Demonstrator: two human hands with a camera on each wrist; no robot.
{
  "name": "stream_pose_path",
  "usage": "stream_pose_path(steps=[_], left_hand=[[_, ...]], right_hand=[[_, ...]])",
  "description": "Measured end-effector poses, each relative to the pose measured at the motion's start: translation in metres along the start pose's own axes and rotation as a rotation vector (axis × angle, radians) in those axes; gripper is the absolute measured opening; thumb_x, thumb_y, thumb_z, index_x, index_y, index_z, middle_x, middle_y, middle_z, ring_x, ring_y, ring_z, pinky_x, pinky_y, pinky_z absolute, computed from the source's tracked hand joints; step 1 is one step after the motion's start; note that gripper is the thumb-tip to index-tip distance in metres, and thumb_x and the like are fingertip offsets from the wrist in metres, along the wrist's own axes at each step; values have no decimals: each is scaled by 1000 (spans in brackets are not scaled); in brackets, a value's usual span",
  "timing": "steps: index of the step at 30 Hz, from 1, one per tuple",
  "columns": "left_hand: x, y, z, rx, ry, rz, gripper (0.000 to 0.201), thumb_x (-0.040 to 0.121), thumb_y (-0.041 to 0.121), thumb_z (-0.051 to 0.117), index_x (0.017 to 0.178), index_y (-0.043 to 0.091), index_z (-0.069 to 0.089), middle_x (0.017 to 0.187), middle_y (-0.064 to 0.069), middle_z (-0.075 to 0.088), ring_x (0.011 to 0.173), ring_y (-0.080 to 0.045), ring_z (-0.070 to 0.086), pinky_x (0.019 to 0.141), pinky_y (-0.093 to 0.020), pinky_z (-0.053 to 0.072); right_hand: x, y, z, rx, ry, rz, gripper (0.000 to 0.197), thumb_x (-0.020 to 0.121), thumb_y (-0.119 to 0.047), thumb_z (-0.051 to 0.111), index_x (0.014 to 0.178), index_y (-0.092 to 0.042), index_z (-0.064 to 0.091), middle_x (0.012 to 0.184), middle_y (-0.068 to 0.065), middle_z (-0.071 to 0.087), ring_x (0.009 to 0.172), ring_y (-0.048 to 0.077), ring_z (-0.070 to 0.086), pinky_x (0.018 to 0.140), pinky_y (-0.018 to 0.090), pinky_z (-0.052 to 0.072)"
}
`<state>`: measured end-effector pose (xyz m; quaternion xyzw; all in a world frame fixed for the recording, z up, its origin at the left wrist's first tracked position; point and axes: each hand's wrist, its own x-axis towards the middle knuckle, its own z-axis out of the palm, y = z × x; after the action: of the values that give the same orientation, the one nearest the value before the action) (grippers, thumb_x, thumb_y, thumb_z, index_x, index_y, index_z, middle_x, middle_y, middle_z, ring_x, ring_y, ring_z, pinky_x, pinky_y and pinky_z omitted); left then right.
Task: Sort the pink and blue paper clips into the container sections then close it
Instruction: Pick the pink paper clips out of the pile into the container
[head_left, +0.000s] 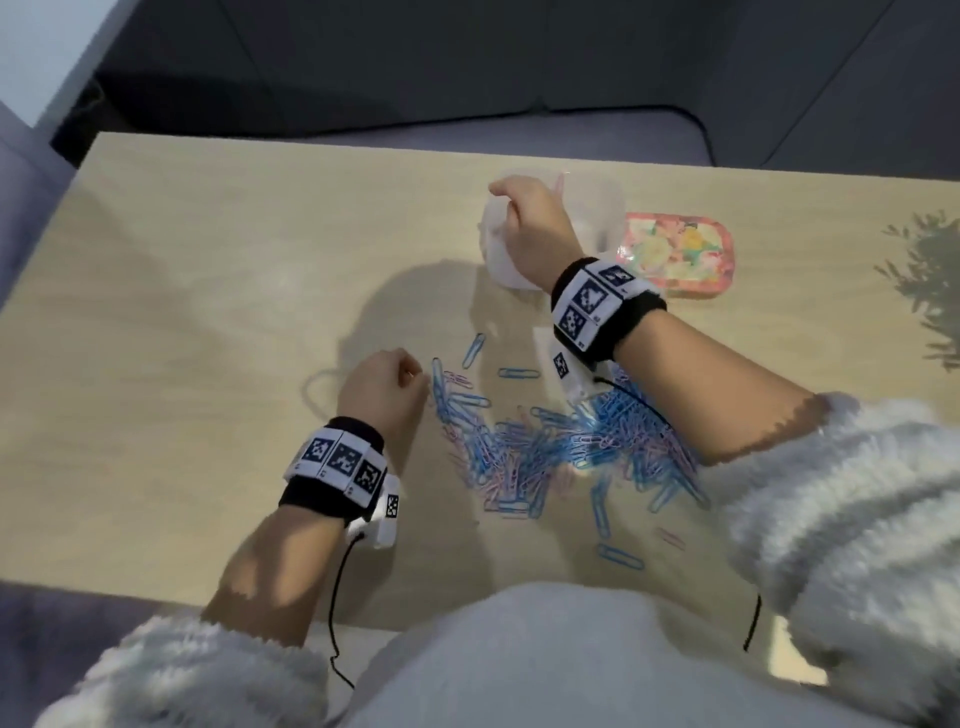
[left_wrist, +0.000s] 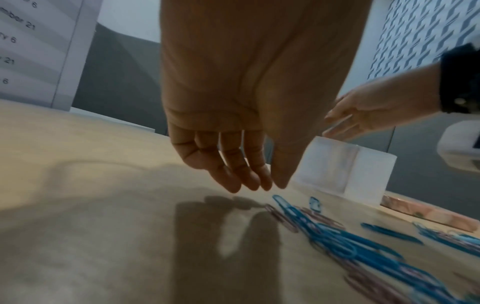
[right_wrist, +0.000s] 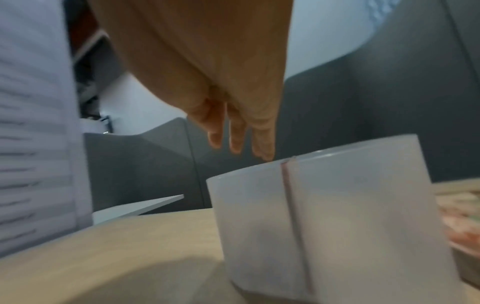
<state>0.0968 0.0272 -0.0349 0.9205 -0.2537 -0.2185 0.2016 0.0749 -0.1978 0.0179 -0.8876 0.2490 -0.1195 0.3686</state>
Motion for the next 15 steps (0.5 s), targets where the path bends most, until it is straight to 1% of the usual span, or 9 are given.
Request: stream_pose_path(steps=[1,2,3,4,5,7,9,12,15], left_hand=[[-1,2,4,-10,-1,-12,11,83,30,57,81,18,58,83,-4,63,80,-25,59,71,-32,47],[-2,5,7,-14,-4,-24,16,82,35,58,78,19,56,78,-2,62,76,-24,58,69,-32,46],[-3,8,10,-3,-4,-32,20,81,39,60,77,20,56,77,-1,60,74,-22,57,67,-31,45],[-2,11,12,19,1,-39,23,80,43,60,78,20,56,77,0,59,74,-22,56,67,-30,44],[-1,13,14,40,8,-47,24,80,43,60,79,20,56,79,0,59,74,-21,55,67,-29,44],[2,17,16,55,18,-79,20,83,38,59,82,19,57,82,1,57,79,-23,55,68,-29,42],[6,19,17,41,0,-103,15,85,30,58,84,15,58,85,-2,58,85,-26,58,71,-31,43],[10,21,13,20,-56,-97,14,86,23,57,85,10,61,92,-10,65,92,-29,60,75,-32,44],[12,17,6,-33,-75,-103,11,86,22,57,83,12,60,89,-9,64,91,-28,60,75,-31,42]], right_hand=[[-10,-1,3,-32,62,-67,46,84,2,31,123,-3,55,132,17,52,128,31,42,118,43,14],[-19,-2,6,-35,123,-111,45,83,5,34,121,-2,56,129,18,53,124,33,45,114,37,22],[-31,-5,10,-10,162,-125,41,83,7,37,116,-3,59,123,17,55,117,31,48,107,31,31],[-44,-8,14,17,148,-124,35,85,5,40,110,-3,61,115,16,59,109,28,52,100,31,39],[-56,-10,20,16,73,-113,28,86,2,43,105,-4,63,108,14,61,102,26,55,95,33,44],[-80,-8,36,-76,-203,-43,22,87,-6,47,99,-6,65,103,13,65,97,27,58,88,38,46],[-100,-2,51,-151,-407,22,18,86,-12,52,97,-7,65,102,12,66,96,28,60,81,34,45],[-116,8,60,-199,-478,50,13,86,-16,57,95,-9,63,102,11,64,96,28,59,75,29,40],[-119,16,53,-226,-502,96,12,84,-8,56,93,-7,64,105,13,63,99,29,58,83,34,44]])
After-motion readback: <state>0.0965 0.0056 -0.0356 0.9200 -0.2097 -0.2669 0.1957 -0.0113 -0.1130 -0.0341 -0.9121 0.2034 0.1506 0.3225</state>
